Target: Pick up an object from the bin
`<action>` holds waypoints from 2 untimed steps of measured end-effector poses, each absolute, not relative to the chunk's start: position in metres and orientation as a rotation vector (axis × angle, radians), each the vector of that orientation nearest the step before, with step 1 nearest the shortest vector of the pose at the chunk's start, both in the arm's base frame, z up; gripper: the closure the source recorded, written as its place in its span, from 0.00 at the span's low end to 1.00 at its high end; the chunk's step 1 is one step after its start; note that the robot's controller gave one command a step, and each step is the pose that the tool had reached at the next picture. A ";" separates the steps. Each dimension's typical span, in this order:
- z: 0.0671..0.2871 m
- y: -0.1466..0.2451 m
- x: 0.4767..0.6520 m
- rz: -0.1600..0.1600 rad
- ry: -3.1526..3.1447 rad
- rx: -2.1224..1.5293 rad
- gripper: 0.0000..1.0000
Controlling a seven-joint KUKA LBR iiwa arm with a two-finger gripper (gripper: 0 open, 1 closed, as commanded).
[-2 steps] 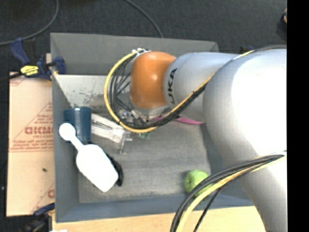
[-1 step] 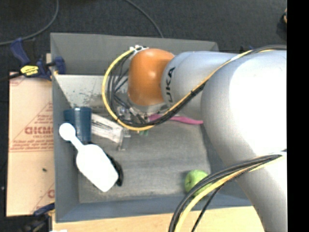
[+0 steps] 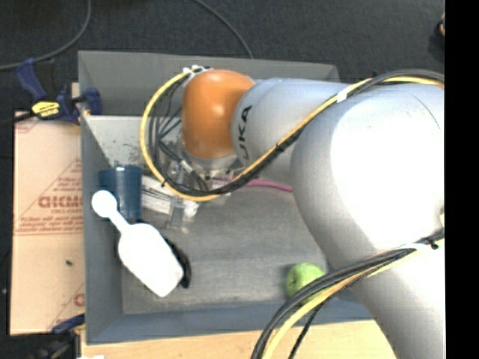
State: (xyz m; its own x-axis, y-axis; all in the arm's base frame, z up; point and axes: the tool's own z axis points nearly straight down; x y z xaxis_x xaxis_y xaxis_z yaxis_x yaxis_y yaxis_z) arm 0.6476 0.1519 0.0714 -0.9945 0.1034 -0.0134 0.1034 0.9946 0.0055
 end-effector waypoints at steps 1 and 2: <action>0.071 0.157 0.652 0.006 3.113 0.123 1.00; 0.071 0.157 0.652 0.007 3.113 0.124 1.00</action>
Offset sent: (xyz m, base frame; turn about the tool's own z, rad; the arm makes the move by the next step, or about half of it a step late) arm 0.0000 0.0000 0.0000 0.0000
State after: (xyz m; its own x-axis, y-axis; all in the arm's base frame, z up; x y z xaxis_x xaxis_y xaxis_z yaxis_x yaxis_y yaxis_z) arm 0.6516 0.1570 0.0713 -0.9965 0.0794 -0.0255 0.0793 0.9968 0.0053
